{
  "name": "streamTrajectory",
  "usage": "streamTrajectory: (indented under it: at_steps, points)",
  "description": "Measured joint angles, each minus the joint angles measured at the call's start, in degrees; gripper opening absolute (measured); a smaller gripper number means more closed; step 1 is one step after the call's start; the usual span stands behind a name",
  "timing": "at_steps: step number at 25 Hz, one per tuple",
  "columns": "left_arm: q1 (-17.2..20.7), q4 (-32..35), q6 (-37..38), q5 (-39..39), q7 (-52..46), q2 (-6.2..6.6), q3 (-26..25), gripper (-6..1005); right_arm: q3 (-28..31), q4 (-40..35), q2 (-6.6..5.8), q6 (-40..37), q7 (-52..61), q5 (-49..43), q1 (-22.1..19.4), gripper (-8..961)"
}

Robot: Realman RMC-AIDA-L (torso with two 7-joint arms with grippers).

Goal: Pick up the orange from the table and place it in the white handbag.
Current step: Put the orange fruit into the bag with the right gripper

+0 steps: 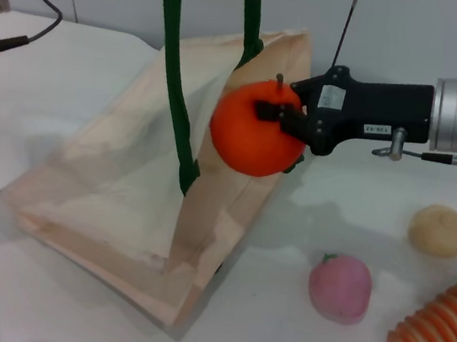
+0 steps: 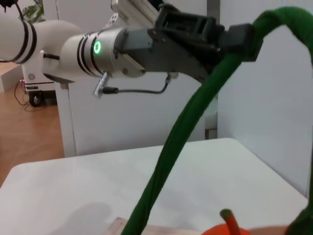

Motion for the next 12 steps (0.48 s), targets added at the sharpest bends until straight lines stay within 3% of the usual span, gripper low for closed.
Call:
streamTrajectory:
  at_steps: [12]
  points:
    - [-0.34,0.27,0.08,0.10,0.00,0.10,0.01,228,0.09,-1.15,0.07,-0.75,0.24,0.47,-0.21,57]
